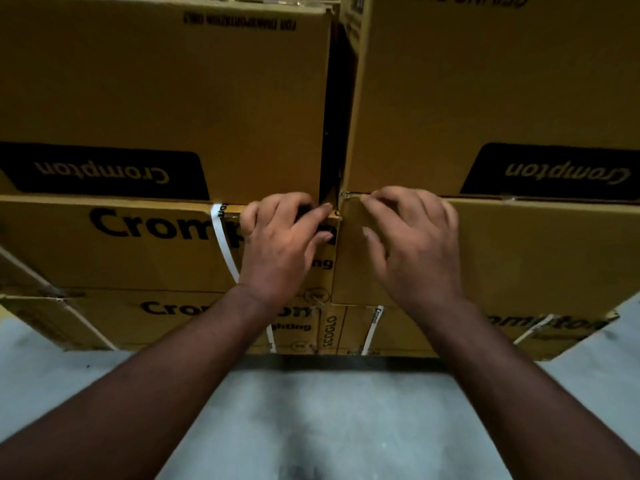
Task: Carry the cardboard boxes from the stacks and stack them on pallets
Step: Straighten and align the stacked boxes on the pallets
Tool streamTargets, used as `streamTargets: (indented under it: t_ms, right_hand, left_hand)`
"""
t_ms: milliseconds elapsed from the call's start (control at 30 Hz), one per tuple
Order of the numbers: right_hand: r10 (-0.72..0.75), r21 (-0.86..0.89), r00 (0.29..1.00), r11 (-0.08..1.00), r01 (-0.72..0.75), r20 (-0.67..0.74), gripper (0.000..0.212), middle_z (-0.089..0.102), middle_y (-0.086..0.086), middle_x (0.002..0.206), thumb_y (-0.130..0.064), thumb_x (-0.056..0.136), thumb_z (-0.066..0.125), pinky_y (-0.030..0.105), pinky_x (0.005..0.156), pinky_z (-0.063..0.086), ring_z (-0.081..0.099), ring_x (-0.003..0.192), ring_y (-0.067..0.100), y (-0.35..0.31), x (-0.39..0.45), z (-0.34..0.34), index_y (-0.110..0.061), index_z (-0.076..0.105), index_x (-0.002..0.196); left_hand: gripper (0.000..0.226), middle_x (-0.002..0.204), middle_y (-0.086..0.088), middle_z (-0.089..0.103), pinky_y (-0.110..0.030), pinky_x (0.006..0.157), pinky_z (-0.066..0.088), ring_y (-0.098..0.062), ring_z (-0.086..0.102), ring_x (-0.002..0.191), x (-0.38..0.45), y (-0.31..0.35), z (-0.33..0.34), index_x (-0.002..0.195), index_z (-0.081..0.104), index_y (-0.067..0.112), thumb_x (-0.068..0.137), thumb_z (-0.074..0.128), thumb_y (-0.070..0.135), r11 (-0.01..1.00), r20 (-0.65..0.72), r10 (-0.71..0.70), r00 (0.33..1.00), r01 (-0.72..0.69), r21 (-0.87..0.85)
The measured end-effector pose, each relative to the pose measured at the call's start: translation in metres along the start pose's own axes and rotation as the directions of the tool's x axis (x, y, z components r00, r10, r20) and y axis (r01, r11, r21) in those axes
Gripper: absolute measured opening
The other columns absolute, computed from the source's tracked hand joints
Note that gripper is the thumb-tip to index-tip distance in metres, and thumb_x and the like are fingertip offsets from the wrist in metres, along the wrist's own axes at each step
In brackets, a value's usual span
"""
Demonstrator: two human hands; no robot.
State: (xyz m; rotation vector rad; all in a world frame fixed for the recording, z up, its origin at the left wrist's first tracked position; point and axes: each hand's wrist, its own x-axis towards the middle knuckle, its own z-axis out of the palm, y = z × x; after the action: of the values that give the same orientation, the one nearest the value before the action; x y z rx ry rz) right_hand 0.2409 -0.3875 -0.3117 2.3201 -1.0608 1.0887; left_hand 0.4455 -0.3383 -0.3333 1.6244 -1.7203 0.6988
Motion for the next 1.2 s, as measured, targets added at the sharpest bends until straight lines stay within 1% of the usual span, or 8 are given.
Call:
streamTargets:
  t_ms: [100, 300, 600, 833, 933, 1033, 1133, 1200]
  right_hand:
    - [0.011, -0.049, 1.0, 0.999, -0.011, 0.011, 0.051, 0.059, 0.002, 0.138, -0.029, 0.093, 0.07, 0.045, 0.104, 0.036, 0.051, 0.124, 0.027, -0.003, -0.001, 0.007, -0.021, 0.061, 0.142]
    - [0.057, -0.089, 0.998, 0.994, -0.061, -0.04, 0.048, 0.058, 0.002, 0.134, -0.031, 0.092, 0.069, 0.044, 0.1, 0.036, 0.05, 0.12, 0.027, -0.011, 0.004, 0.015, -0.023, 0.061, 0.139]
    - [0.076, -0.057, 0.993, 0.995, -0.082, -0.092, 0.041, 0.061, 0.001, 0.129, -0.032, 0.093, 0.068, 0.045, 0.094, 0.038, 0.048, 0.114, 0.025, -0.007, 0.008, 0.022, -0.022, 0.064, 0.132]
    - [0.087, -0.026, 0.991, 0.996, -0.09, -0.104, 0.041, 0.062, 0.002, 0.127, -0.037, 0.092, 0.069, 0.042, 0.09, 0.038, 0.048, 0.112, 0.026, -0.006, 0.008, 0.022, -0.02, 0.066, 0.129]
    - [0.075, -0.002, 0.994, 0.997, -0.075, -0.077, 0.045, 0.06, 0.004, 0.13, -0.036, 0.091, 0.071, 0.041, 0.09, 0.042, 0.048, 0.113, 0.028, -0.007, 0.005, 0.023, -0.019, 0.064, 0.133]
    - [0.082, -0.017, 0.995, 0.996, -0.083, -0.057, 0.051, 0.058, 0.005, 0.134, -0.034, 0.09, 0.073, 0.041, 0.09, 0.044, 0.046, 0.115, 0.028, -0.009, 0.0, 0.024, -0.017, 0.061, 0.137]
    - [0.097, -0.038, 0.995, 0.994, -0.098, -0.031, 0.058, 0.055, 0.006, 0.139, -0.031, 0.088, 0.075, 0.042, 0.091, 0.046, 0.043, 0.118, 0.028, -0.014, -0.003, 0.022, -0.017, 0.058, 0.141]
    - [0.121, -0.039, 0.993, 0.992, -0.121, 0.012, 0.062, 0.052, 0.006, 0.142, -0.028, 0.087, 0.075, 0.044, 0.094, 0.047, 0.043, 0.121, 0.029, -0.019, -0.003, 0.019, -0.016, 0.054, 0.144]
  left_hand:
    - [0.04, 0.126, -0.005, 0.062, -0.045, 0.097, 0.031, -0.028, 0.053, 0.118, 0.001, -0.002, 0.004, 0.128, 0.071, 0.023, 0.09, 0.074, 0.036, 0.999, 0.004, -0.034, 0.999, 0.034, -0.029]
    - [0.038, 0.123, -0.007, 0.062, -0.045, 0.096, 0.032, -0.027, 0.05, 0.115, 0.003, -0.009, 0.008, 0.127, 0.071, 0.022, 0.093, 0.068, 0.038, 0.999, -0.032, 0.005, 0.999, -0.006, -0.043]
    - [0.037, 0.122, -0.006, 0.061, -0.043, 0.096, 0.03, -0.028, 0.052, 0.116, 0.009, -0.014, 0.011, 0.126, 0.07, 0.024, 0.093, 0.07, 0.04, 0.998, -0.015, -0.022, 1.0, 0.021, -0.063]
    - [0.034, 0.122, -0.006, 0.06, -0.042, 0.097, 0.03, -0.027, 0.05, 0.116, 0.012, -0.011, 0.016, 0.123, 0.073, 0.024, 0.09, 0.076, 0.035, 0.993, -0.012, -0.073, 0.997, 0.071, -0.089]
    - [0.035, 0.121, -0.006, 0.06, -0.043, 0.097, 0.03, -0.027, 0.05, 0.115, 0.011, -0.007, 0.015, 0.123, 0.073, 0.025, 0.09, 0.076, 0.034, 0.993, -0.006, -0.081, 0.997, 0.08, -0.085]
    - [0.037, 0.122, -0.005, 0.06, -0.043, 0.098, 0.03, -0.026, 0.05, 0.117, 0.012, -0.006, 0.011, 0.124, 0.072, 0.025, 0.089, 0.076, 0.036, 0.993, 0.009, -0.086, 0.996, 0.086, -0.085]
    - [0.038, 0.123, -0.004, 0.059, -0.043, 0.1, 0.03, -0.026, 0.05, 0.119, 0.012, -0.003, 0.004, 0.126, 0.071, 0.026, 0.089, 0.076, 0.037, 0.993, 0.049, -0.093, 0.994, 0.096, -0.071]
    - [0.038, 0.125, -0.003, 0.058, -0.044, 0.101, 0.031, -0.025, 0.049, 0.12, 0.013, 0.002, 0.001, 0.126, 0.069, 0.026, 0.09, 0.075, 0.036, 0.989, 0.084, -0.12, 0.989, 0.126, -0.079]
